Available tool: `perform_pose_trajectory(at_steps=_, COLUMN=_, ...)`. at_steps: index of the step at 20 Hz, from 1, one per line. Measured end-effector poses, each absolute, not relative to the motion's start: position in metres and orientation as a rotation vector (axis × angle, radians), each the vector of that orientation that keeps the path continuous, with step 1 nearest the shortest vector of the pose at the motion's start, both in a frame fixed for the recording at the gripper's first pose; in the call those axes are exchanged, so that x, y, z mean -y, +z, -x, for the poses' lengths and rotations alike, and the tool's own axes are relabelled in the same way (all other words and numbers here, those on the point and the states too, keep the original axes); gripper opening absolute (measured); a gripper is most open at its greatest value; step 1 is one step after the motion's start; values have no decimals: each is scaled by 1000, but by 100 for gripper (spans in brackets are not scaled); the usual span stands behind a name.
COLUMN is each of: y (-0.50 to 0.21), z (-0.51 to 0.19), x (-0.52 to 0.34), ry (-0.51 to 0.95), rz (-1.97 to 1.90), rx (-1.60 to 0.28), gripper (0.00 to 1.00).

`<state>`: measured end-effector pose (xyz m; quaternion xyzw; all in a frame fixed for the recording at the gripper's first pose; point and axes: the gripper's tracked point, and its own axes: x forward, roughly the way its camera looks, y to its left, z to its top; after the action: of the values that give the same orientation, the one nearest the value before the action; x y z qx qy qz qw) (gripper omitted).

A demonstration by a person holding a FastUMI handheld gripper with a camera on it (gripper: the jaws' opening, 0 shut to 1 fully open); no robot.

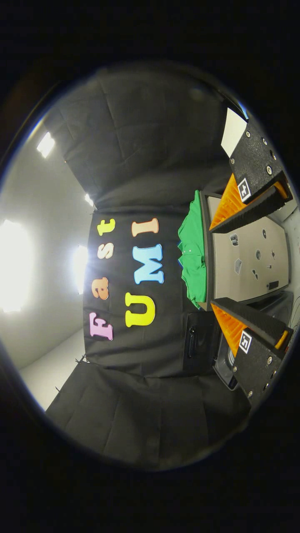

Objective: Put the clothes into the washing machine and then close the washing machine lid.

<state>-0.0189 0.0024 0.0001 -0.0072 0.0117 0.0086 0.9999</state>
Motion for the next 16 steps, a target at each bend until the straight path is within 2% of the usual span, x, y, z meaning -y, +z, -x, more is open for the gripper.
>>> perform_pose_trajectory(at_steps=8, y=12, z=19, x=0, ry=14, rz=7, rx=-26, gripper=96)
perform_pose_trajectory(at_steps=16, y=28, z=-25, x=6, ry=40, rz=-9, rx=-58, gripper=96)
